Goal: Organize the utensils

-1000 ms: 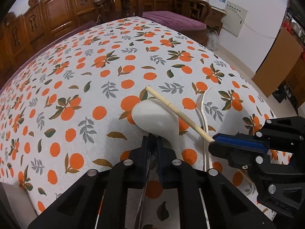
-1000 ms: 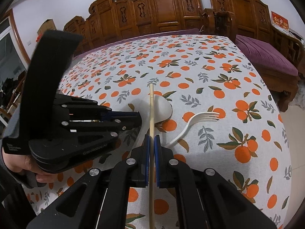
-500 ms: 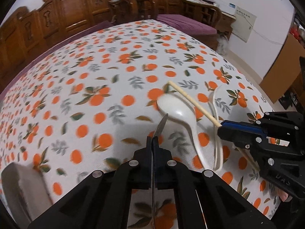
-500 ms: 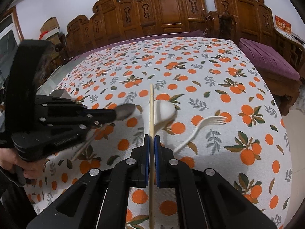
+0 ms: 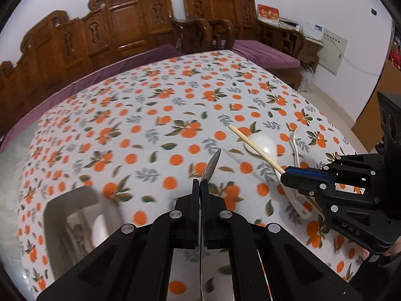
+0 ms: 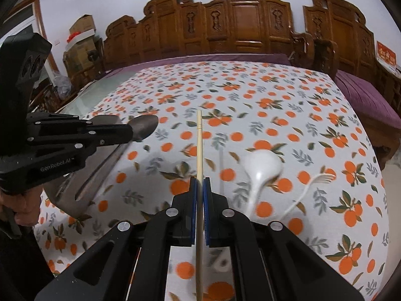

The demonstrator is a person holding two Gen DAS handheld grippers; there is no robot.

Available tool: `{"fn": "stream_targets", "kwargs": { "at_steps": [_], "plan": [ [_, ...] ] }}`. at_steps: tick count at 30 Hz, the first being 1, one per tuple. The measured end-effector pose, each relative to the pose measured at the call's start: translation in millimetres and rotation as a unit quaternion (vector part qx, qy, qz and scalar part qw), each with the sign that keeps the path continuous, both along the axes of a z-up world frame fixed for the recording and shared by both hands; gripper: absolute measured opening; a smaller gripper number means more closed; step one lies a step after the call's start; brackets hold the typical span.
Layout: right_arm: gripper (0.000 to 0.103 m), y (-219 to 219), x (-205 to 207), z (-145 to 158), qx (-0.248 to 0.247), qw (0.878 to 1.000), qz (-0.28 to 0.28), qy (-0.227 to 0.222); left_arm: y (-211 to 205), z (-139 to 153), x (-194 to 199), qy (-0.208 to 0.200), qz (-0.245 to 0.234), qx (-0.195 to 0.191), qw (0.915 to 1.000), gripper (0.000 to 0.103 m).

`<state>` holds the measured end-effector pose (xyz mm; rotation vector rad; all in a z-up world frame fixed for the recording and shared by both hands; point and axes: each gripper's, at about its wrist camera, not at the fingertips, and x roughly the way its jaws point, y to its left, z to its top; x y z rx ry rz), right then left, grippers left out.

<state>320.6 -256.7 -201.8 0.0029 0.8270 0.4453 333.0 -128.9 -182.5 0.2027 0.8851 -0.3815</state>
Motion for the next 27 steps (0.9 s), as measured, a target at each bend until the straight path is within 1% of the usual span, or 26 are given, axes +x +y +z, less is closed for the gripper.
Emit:
{"fn": "stream_targets", "kwargs": {
  "at_steps": [9, 16, 20, 27],
  "plan": [
    [0.006, 37, -13, 19, 0.002, 0.999, 0.027, -0.021, 60, 18, -16, -0.016, 0.031, -0.009, 0.9994, 0.001],
    [0.006, 64, -26, 25, -0.004, 0.999, 0.045, -0.030, 96, 26, -26, -0.029, 0.051, -0.016, 0.9981, 0.001],
    [0.006, 76, -31, 25, -0.006, 0.998, 0.053, -0.029, 114, 21, -24, -0.033, 0.069, -0.020, 0.9968, 0.001],
    [0.006, 98, -40, 25, -0.002, 0.997, 0.070, -0.027, 143, 1, -17, -0.017, 0.106, -0.036, 0.9936, 0.001]
  ]
}}
